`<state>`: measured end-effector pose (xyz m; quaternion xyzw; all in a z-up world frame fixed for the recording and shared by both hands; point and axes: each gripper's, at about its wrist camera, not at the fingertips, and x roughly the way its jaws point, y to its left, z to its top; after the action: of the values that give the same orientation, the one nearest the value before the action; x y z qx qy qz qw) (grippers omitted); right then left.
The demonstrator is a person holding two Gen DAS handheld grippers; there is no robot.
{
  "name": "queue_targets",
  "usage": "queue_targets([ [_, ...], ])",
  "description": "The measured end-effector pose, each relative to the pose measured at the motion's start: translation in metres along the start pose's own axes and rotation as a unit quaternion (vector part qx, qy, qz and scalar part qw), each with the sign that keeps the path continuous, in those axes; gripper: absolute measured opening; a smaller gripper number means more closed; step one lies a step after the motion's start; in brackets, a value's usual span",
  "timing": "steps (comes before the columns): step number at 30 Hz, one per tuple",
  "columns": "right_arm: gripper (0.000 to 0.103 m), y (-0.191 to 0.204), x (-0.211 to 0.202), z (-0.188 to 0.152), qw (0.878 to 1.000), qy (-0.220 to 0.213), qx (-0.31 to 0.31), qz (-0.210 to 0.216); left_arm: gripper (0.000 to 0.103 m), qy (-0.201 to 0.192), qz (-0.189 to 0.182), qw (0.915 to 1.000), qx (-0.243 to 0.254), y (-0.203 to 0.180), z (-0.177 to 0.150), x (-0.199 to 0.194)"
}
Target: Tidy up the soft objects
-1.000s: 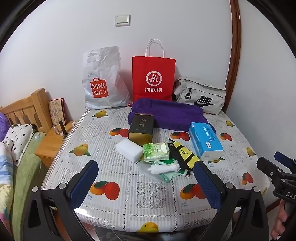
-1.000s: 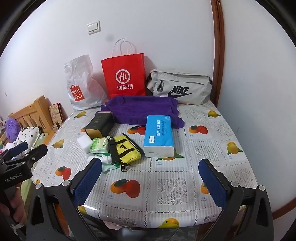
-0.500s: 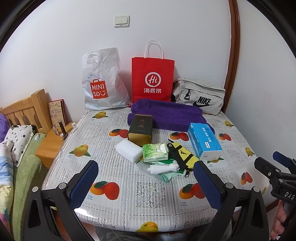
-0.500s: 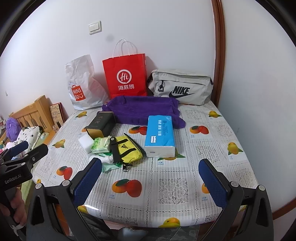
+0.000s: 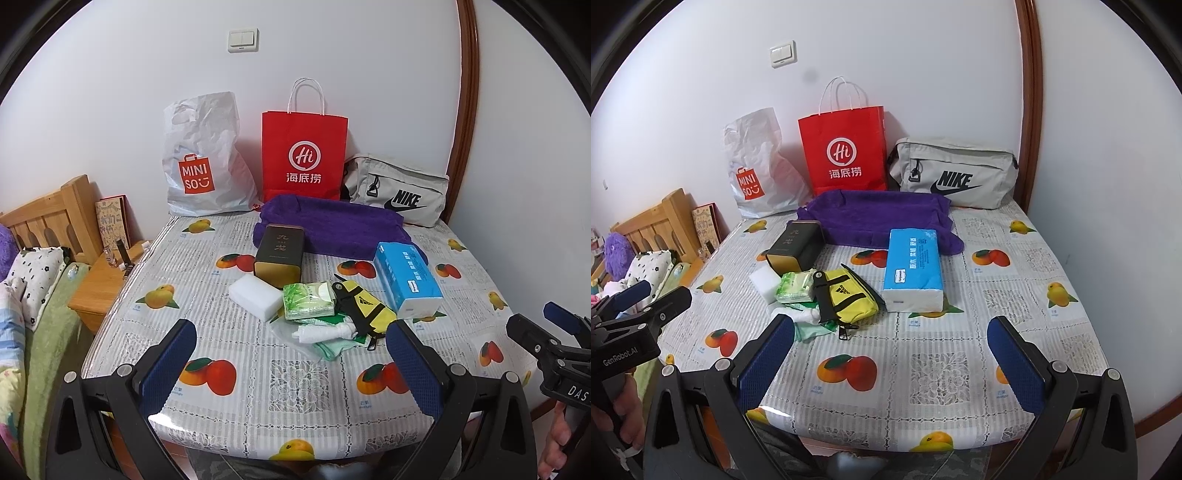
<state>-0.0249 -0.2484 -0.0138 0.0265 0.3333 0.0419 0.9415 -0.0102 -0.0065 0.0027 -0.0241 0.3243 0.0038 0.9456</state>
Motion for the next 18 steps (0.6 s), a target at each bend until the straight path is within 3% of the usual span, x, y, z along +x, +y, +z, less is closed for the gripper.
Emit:
queue_targets([
  [18,0.103,0.0003,-0.0006,-0.0022,1.000,-0.001,-0.001,0.001,0.103,-0.001,0.004,1.0000,0.000,0.0016,-0.0047,0.0001],
])
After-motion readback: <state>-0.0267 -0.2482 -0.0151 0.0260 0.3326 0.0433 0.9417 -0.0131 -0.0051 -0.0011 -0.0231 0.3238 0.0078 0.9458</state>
